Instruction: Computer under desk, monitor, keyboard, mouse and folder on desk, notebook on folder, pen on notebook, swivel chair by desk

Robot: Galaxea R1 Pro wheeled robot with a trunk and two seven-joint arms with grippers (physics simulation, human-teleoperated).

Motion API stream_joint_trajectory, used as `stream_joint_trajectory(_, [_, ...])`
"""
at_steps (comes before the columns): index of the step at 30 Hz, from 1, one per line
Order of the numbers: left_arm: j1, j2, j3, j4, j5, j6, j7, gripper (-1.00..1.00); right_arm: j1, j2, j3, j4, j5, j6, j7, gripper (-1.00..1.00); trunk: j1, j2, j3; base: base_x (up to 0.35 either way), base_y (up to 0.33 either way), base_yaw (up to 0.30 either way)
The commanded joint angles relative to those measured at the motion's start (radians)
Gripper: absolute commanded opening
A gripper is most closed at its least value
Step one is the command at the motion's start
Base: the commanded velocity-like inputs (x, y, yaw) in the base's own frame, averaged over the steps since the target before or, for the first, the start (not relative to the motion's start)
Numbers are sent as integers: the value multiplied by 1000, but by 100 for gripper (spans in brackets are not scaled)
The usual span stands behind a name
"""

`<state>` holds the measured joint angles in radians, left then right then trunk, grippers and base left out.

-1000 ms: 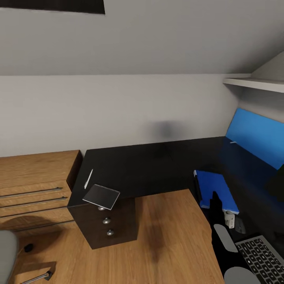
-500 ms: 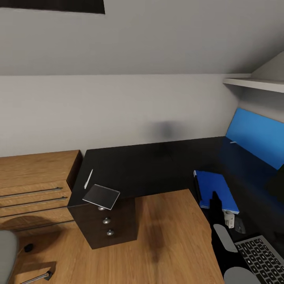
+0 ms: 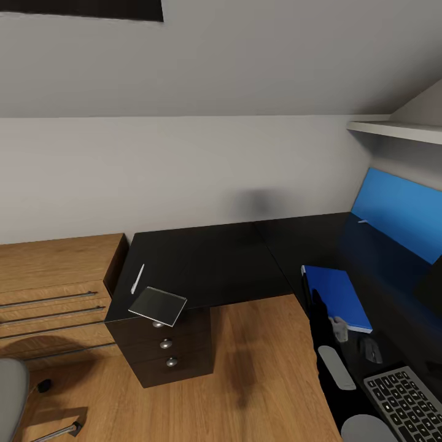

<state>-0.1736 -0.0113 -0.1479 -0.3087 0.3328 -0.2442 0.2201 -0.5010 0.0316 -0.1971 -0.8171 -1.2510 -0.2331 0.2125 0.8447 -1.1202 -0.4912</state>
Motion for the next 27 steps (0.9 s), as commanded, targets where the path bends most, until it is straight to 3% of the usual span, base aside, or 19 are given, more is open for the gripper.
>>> stream_joint_trajectory(1, [-1,1,-9,0,6,-3,7,100,-1,1,6,2,-2,0,9,100,0,-1,-1,0,0,0])
stream_joint_trajectory(10, [-1,1,-9,0,6,-4,7,100,-1,25,80,41,9,5,10,100,0,-1,-1,0,0,0])
stream_joint_trajectory(12, [-1,1,-11,0,6,-4,7,100,-1,72,96,93,9,4,9,100,0,-1,-1,0,0,16])
stream_joint_trajectory(17, [-1,1,-12,0,6,-4,7,100,-1,117,117,158,11,1,9,100,0,-1,-1,0,0,156])
stream_joint_trajectory(27, [-1,1,-12,0,6,-4,7,100,-1,142,244,214,10,-1,8,100,0,-1,-1,0,0,258])
